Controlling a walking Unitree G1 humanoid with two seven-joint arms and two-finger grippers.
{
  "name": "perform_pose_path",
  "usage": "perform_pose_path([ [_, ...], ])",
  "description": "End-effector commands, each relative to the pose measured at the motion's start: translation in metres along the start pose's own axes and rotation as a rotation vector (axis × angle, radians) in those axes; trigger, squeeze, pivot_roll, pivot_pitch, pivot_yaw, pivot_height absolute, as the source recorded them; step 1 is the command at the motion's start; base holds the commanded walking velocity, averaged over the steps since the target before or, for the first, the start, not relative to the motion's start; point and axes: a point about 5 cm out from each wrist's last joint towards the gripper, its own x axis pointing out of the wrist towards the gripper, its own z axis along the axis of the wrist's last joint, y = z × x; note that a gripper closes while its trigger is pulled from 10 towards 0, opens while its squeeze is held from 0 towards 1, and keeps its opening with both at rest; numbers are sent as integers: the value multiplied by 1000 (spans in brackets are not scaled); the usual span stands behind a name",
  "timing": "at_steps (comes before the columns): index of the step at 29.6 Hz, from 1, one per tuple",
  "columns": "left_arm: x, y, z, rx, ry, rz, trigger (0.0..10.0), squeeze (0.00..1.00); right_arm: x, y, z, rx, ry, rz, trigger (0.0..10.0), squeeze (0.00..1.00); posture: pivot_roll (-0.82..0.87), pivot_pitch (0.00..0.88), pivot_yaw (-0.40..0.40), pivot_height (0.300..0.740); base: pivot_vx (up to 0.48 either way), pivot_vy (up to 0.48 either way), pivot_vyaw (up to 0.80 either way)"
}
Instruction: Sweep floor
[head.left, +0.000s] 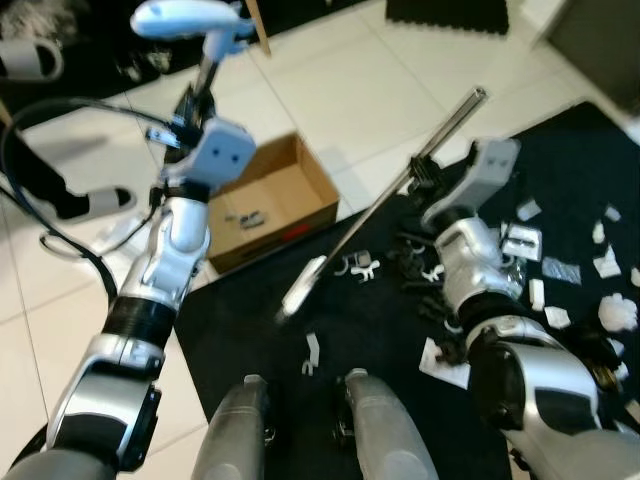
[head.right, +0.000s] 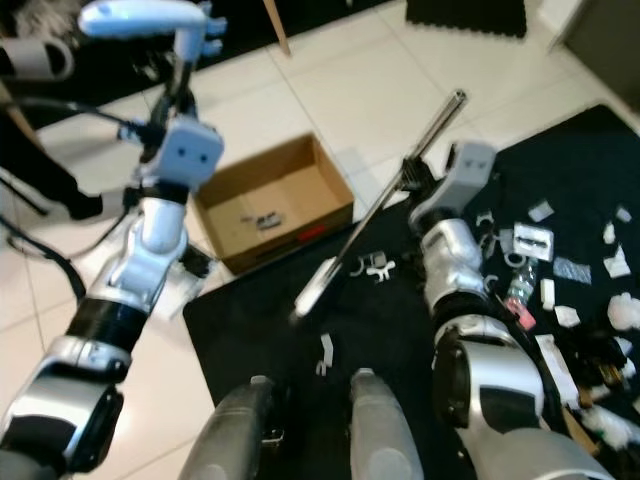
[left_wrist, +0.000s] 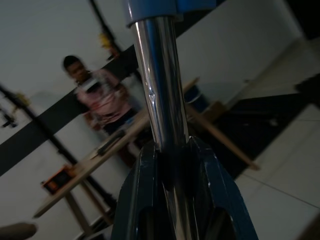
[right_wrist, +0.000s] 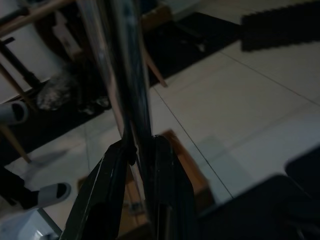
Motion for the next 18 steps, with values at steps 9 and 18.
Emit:
perform_pose_path([
  [9, -4, 6, -6, 39, 10, 5, 10000, 0, 2, 10, -2, 14, -10, 28, 10000, 0, 48, 220, 31, 740, 344, 0, 0],
  [18, -3, 5, -5, 43, 11, 6, 10000, 0, 3, 11, -2, 13, -11, 30, 10000, 0, 48, 220, 31, 740, 271, 0, 0],
])
